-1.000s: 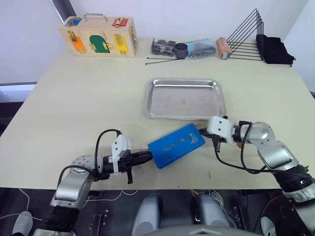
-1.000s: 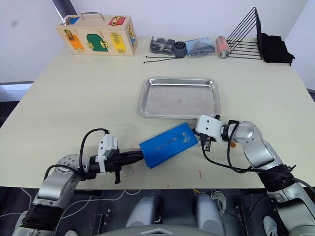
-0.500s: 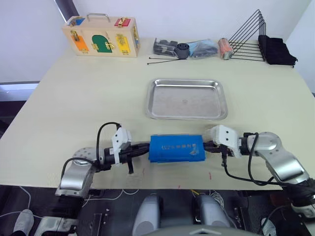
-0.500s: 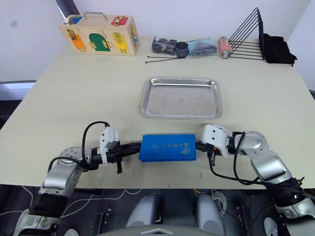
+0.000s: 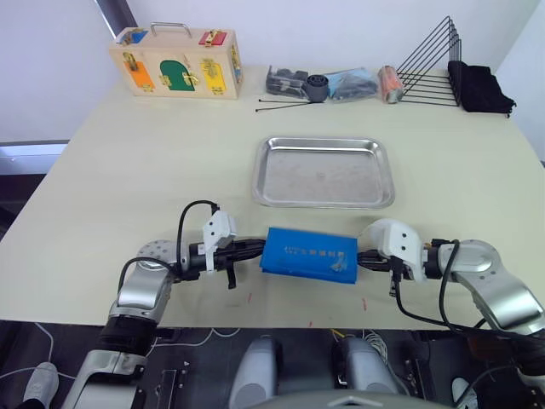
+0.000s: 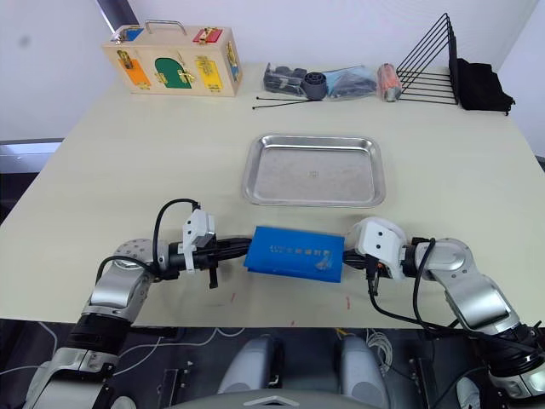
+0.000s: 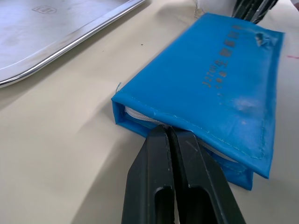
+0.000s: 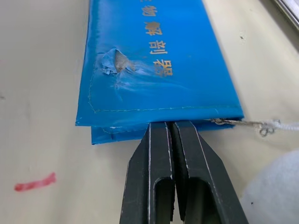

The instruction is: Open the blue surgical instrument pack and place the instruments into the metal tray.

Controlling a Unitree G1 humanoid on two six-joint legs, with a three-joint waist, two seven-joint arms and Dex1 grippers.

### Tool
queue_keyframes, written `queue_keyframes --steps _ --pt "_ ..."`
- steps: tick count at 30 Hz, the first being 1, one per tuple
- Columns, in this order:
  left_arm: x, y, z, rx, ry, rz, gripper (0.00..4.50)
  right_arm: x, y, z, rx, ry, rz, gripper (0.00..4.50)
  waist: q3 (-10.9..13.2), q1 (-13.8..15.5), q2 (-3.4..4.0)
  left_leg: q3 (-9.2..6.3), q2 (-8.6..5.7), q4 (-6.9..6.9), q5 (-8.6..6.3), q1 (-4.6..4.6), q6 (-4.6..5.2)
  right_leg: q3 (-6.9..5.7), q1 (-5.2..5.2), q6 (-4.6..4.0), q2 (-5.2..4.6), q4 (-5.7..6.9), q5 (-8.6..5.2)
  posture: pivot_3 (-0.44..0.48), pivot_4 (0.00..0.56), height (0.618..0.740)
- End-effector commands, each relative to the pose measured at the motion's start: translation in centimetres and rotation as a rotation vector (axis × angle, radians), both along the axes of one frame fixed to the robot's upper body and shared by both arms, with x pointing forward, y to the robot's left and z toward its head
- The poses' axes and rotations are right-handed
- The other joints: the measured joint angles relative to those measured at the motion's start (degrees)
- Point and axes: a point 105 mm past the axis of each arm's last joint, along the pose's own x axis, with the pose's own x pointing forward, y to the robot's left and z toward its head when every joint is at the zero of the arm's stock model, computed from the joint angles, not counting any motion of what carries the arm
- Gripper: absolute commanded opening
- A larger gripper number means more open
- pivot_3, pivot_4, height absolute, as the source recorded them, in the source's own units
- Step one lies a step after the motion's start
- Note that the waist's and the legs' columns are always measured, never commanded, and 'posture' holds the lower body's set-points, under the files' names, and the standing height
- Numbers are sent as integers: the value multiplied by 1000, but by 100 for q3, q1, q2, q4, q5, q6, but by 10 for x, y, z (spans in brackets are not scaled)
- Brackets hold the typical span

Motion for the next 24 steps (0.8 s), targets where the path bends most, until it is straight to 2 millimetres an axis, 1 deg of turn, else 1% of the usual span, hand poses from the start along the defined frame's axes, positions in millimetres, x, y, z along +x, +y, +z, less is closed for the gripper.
queue_keyframes --steps 1,4,8,11,13,15,17,18,19,20,21,22,23,24 --pt "-5 -7 -4 4 6 -30 121 -2 -7 3 13 4 -17 111 0 2 0 0 0 0 0 0 0 0 0 0 0 0 0 0 150 740" --pt "-4 -3 -5 11 3 4 121 -5 -18 3 15 11 -39 111 0 6 -1 1 0 0 0 0 0 0 0 0 -1 0 0 0 150 740" --pt "-4 13 -5 26 22 67 121 -8 -28 16 94 0 -58 111 0 -20 -1 -1 0 0 0 0 0 1 0 0 0 -1 0 0 150 740" --pt "-4 23 2 27 4 88 121 -14 -35 22 145 0 -55 111 0 -61 0 -2 3 -2 0 6 0 5 0 0 4 2 0 0 150 740" --pt "-5 29 9 28 -19 87 121 -19 -34 27 198 -16 -40 111 0 -59 0 -4 4 -2 0 6 0 5 0 0 7 3 0 0 150 740" --pt "-8 36 17 35 -43 72 121 -29 -28 31 251 -20 22 111 0 -59 -1 -4 4 -2 0 5 0 4 -1 0 7 2 0 0 150 740" --pt "-10 41 28 43 -76 47 121 -39 -21 30 287 -38 87 111 1 -44 -1 -4 5 -3 0 4 0 4 -1 0 6 2 0 0 150 740" --pt "-11 43 32 46 -89 33 121 -41 -18 29 298 -53 102 111 1 -36 -1 -4 5 -2 0 4 0 3 -1 0 6 1 0 0 150 740" --pt "-14 43 38 41 -97 5 0 -42 -14 28 307 -76 121 618 1 -34 -2 -3 5 -2 0 3 0 2 -1 0 5 1 0 0 150 740" --pt "-17 43 42 35 -101 -20 0 -43 -12 27 312 -94 137 944 1 -33 -2 -2 5 -1 0 3 0 2 0 0 4 1 0 0 150 740" --pt "-19 42 46 29 -104 -40 0 -43 -10 26 313 -111 151 1494 1 -31 -2 0 4 -1 0 2 0 3 0 1 3 1 0 0 150 740" --pt "-23 42 50 24 -102 -77 0 -44 -8 24 312 -131 169 1660 1 -31 -2 0 4 -1 0 2 0 3 -1 1 3 0 -1 0 150 740" --pt "-27 42 52 25 -102 -112 566 -45 -6 23 314 -154 192 2349 1 -31 -2 -1 4 -1 0 2 0 2 0 1 4 0 -1 0 150 740" --pt "-30 42 55 35 -103 -146 702 -45 -4 22 319 -185 210 2626 1 -31 -2 0 4 -1 0 2 0 2 0 0 4 0 -1 0 150 740"
